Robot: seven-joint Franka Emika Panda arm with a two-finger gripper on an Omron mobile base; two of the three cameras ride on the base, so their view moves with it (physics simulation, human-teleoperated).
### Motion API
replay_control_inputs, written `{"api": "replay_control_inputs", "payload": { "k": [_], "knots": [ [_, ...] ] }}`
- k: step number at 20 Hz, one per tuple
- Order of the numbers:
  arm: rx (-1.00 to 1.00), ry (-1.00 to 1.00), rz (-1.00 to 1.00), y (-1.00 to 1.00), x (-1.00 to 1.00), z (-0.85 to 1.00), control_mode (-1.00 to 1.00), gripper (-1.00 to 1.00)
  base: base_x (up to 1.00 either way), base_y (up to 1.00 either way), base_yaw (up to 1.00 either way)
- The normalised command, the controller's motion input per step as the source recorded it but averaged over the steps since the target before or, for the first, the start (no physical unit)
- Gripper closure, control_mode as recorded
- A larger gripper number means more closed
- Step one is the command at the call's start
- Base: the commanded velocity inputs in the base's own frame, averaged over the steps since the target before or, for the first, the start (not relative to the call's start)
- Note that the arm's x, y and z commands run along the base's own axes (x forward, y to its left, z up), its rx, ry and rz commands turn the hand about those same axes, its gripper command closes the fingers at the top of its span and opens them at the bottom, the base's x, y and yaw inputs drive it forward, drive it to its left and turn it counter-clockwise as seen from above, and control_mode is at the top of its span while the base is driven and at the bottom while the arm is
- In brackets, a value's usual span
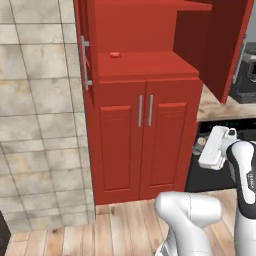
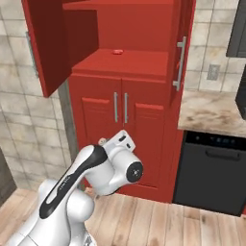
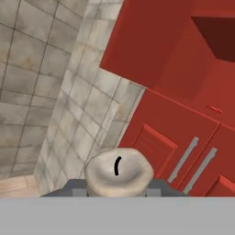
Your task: Pick the candle and candle from the dining table and place them in the open cabinet. Close the cabinet after placing the objects.
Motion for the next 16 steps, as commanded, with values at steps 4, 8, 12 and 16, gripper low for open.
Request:
{"api": "replay_control_inputs", "payload": {
  "k": [4, 8, 12, 16],
  "knots": [
    [0.00, 0.00, 0.00, 0.00, 0.00, 0.00, 1.00, 1.00, 0.81, 0.36, -0.27],
    [0.00, 0.00, 0.00, 0.00, 0.00, 0.00, 1.00, 1.00, 0.79, 0.55, -0.23],
    [0.00, 0.00, 0.00, 0.00, 0.00, 0.00, 1.00, 1.00, 0.72, 0.61, -0.16],
    [0.00, 0.00, 0.00, 0.00, 0.00, 0.00, 1.00, 1.00, 0.89, 0.00, -0.05]
  ]
}}
